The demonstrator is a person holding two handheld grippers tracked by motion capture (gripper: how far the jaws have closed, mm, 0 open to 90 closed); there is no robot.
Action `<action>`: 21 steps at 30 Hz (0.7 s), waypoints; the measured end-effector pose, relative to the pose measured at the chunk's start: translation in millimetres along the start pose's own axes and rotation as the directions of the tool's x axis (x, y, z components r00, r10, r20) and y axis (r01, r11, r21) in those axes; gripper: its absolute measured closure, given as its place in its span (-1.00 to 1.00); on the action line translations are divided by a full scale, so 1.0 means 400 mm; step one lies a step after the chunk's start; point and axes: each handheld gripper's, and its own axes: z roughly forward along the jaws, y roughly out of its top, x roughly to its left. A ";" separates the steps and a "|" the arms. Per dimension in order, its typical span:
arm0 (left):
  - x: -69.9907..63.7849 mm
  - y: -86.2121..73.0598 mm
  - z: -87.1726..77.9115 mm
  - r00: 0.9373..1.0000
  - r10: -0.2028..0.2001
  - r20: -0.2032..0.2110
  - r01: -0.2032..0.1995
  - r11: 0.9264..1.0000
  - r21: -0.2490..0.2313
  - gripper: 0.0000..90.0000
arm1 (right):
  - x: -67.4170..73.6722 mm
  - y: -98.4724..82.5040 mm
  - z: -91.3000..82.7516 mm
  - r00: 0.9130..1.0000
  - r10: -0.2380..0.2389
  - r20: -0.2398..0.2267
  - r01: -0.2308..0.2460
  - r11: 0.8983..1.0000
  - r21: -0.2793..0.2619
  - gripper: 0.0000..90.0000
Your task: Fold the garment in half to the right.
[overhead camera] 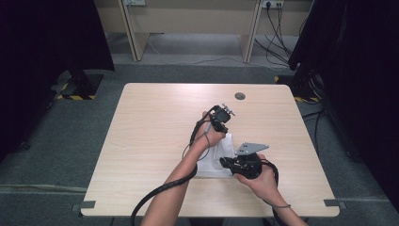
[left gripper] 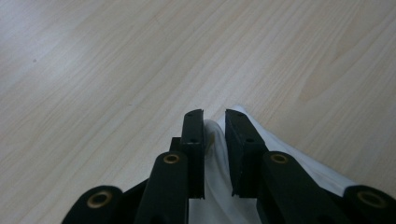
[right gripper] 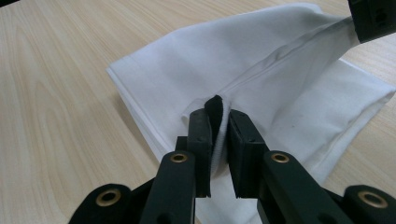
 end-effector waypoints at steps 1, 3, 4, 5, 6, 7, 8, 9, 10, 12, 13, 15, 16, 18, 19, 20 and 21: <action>-0.001 0.000 0.001 1.000 0.000 0.000 0.000 1.000 0.001 0.71 | 0.000 -0.001 0.000 1.000 0.001 0.001 -0.001 1.000 0.002 0.79; -0.002 0.001 0.002 1.000 0.002 0.000 -0.002 1.000 0.001 0.71 | 0.000 -0.002 -0.001 1.000 0.001 0.005 -0.001 1.000 0.003 0.79; -0.003 0.002 0.003 1.000 0.002 0.001 -0.002 1.000 0.001 0.70 | 0.000 -0.002 -0.001 1.000 0.000 0.006 0.000 1.000 0.005 0.79; -0.003 0.002 0.003 1.000 0.003 0.001 -0.003 1.000 0.002 0.70 | 0.000 -0.003 -0.001 1.000 -0.001 0.009 0.000 1.000 0.006 0.78; -0.004 0.003 0.004 1.000 0.003 0.001 -0.003 1.000 0.001 0.69 | 0.000 -0.004 -0.001 1.000 -0.002 0.010 0.001 1.000 0.008 0.78; -0.004 0.003 0.005 1.000 0.002 0.001 -0.002 1.000 0.002 0.69 | 0.000 -0.005 -0.001 1.000 -0.002 0.012 0.002 1.000 0.012 0.78; -0.005 0.003 0.005 1.000 0.003 0.001 -0.003 1.000 0.002 0.69 | -0.001 -0.006 -0.001 1.000 -0.001 0.015 0.000 1.000 0.013 0.78; -0.005 0.003 0.006 1.000 0.002 0.001 -0.002 1.000 0.001 0.69 | -0.002 -0.007 -0.001 1.000 0.000 0.017 0.000 1.000 0.016 0.77; -0.006 0.004 0.007 1.000 0.002 0.002 -0.002 1.000 0.002 0.69 | -0.002 -0.008 -0.002 1.000 0.002 0.019 -0.002 1.000 0.017 0.77; -0.006 0.004 0.008 1.000 0.002 0.002 -0.002 1.000 0.002 0.69 | -0.002 -0.009 -0.002 1.000 0.002 0.022 -0.002 1.000 0.020 0.77; -0.007 0.004 0.008 1.000 0.003 0.003 -0.003 1.000 0.002 0.69 | -0.002 -0.009 -0.002 1.000 0.002 0.022 -0.003 1.000 0.022 0.77; -0.007 0.005 0.009 1.000 0.005 0.003 -0.005 1.000 0.003 0.69 | -0.001 -0.009 -0.002 1.000 0.001 0.023 -0.002 1.000 0.024 0.77; -0.007 0.005 0.009 1.000 0.005 0.003 -0.005 1.000 0.004 0.69 | -0.001 -0.009 -0.002 1.000 0.000 0.023 -0.001 1.000 0.026 0.77; -0.008 0.004 0.011 1.000 0.003 0.004 -0.003 1.000 0.003 0.69 | -0.001 -0.009 -0.002 1.000 0.000 0.024 -0.001 1.000 0.026 0.77; -0.008 0.004 0.012 1.000 0.003 0.004 -0.003 1.000 0.003 0.69 | -0.001 -0.009 -0.001 1.000 0.000 0.023 0.000 1.000 0.028 0.77; -0.008 0.003 0.013 1.000 0.000 0.005 0.000 1.000 0.004 0.69 | -0.001 -0.009 -0.001 1.000 0.000 0.024 0.000 1.000 0.028 0.77; -0.008 0.003 0.014 1.000 0.002 0.005 -0.002 1.000 0.006 0.69 | -0.001 -0.010 -0.001 1.000 0.000 0.024 -0.001 1.000 0.028 0.77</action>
